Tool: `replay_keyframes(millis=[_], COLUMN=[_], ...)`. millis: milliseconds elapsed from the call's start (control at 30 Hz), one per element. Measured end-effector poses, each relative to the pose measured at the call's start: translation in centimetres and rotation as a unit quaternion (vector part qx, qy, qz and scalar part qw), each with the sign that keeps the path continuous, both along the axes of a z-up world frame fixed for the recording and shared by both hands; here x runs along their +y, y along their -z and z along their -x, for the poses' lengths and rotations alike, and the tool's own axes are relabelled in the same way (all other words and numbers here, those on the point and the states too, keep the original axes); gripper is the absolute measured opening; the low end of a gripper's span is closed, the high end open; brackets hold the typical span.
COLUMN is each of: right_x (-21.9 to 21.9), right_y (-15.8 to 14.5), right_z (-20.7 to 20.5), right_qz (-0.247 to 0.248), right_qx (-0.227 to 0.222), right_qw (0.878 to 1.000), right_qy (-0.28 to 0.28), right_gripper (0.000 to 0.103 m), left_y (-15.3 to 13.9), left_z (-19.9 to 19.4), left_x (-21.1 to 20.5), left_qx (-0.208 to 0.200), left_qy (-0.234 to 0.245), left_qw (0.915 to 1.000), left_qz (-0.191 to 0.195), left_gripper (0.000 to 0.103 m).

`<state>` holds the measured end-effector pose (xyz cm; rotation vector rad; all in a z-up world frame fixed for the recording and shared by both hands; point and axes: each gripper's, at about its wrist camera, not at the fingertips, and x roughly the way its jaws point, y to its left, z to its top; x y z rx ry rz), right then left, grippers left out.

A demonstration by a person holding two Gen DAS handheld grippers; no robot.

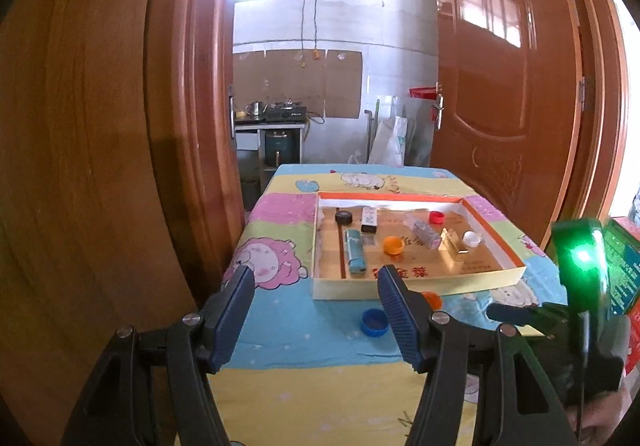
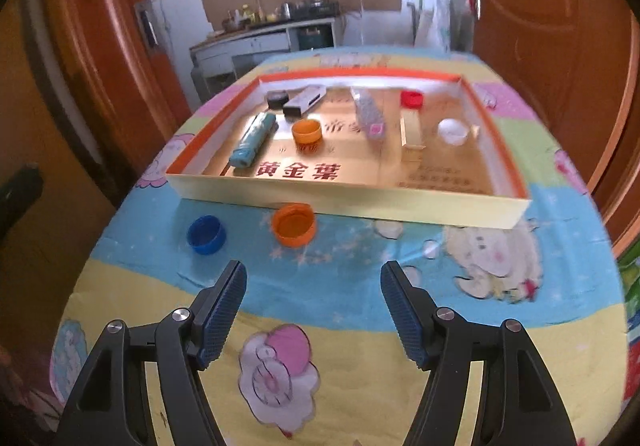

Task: Organize rigid objects
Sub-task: 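Withdraw both tools from the tray toward the caps on the tablecloth, then grasp the orange cap with the right gripper while the left gripper grasps the blue cap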

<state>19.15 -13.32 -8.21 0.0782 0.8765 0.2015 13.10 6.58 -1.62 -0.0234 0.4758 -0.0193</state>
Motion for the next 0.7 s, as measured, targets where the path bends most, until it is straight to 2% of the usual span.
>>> replay_keyframes(millis=[333,367,400,467,567,700], right_x=[2.5,2.6,2.6,2.9,3.3,2.9], right_y=[1.4,1.6,1.7,1.9,2.1,2.0], right_z=[-3.7,-4.0,-4.3,-4.7,-5.0,-4.8], right_qz=[0.042,0.04,0.04,0.054,0.069,0.068], right_qx=[0.015,0.02,0.024,0.025,0.019,0.018], right_qw=[0.999,0.999,0.999,0.998,0.997,0.997], right_qy=[0.003,0.001,-0.002,0.0,-0.007,-0.009], right_gripper=[0.071,0.065,0.048,0.036,0.03,0.03], left_y=[1.2,1.3,1.3,1.4,1.6,2.1], left_z=[-0.9,-1.0,-1.1,-1.3,-1.6,-2.6], left_x=[0.2,0.2,0.3,0.5,0.4,-0.4], left_qx=[0.017,0.019,0.02,0.024,0.034,0.06], left_qy=[0.008,0.008,0.008,0.01,0.013,0.032], left_qw=[0.9998,0.9998,0.9998,0.9997,0.9993,0.9977], left_qz=[0.0,0.0,0.001,0.003,0.004,0.004], left_gripper=[0.064,0.064,0.064,0.064,0.064,0.064])
